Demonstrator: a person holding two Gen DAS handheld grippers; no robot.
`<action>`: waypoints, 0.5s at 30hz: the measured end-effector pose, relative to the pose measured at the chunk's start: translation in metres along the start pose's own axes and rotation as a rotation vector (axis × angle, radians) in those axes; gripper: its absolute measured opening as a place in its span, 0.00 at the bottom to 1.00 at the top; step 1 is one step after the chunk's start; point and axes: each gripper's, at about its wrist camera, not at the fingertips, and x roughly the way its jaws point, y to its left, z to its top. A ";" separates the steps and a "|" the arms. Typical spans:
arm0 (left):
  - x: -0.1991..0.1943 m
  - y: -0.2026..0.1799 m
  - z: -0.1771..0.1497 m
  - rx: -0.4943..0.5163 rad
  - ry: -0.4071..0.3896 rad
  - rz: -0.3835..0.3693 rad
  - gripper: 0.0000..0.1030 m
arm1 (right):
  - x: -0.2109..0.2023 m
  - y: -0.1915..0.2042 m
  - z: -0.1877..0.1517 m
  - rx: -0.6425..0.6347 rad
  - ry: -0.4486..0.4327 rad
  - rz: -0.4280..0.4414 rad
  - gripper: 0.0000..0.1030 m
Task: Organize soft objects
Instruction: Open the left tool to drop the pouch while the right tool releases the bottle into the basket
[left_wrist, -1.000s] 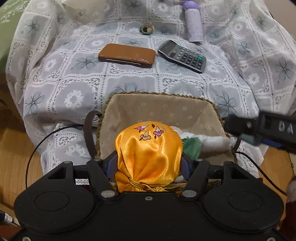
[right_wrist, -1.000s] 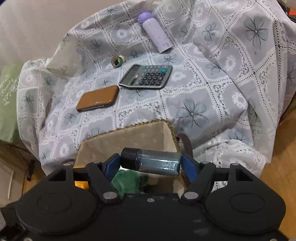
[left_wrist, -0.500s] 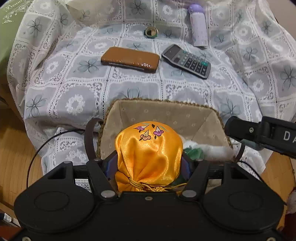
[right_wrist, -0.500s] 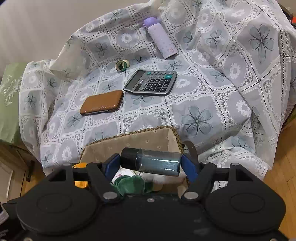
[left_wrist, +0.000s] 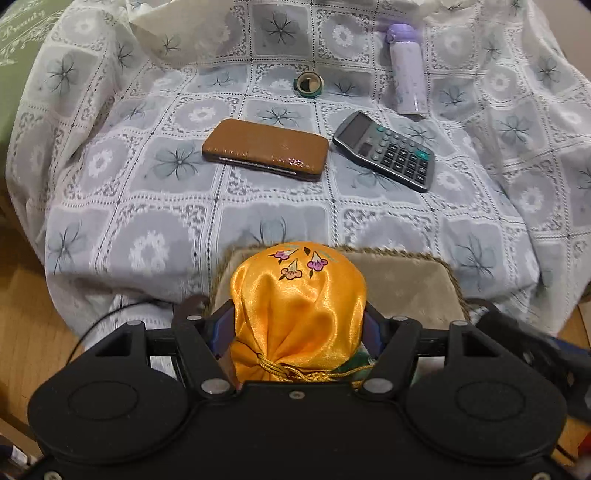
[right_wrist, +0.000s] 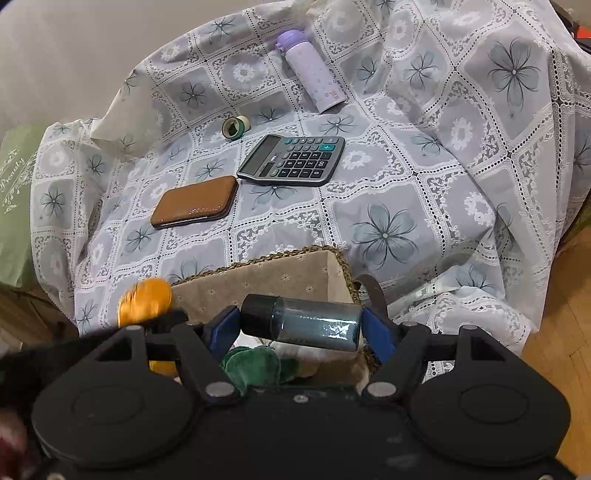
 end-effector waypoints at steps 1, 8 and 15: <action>0.004 0.000 0.005 0.003 0.002 0.005 0.62 | 0.000 0.000 0.000 0.000 0.000 -0.001 0.70; 0.017 0.003 0.006 0.013 0.029 0.046 0.76 | 0.002 0.000 0.002 -0.006 -0.002 -0.008 0.70; 0.008 0.004 -0.001 0.005 0.013 0.045 0.77 | 0.012 0.004 0.010 -0.021 -0.003 -0.011 0.70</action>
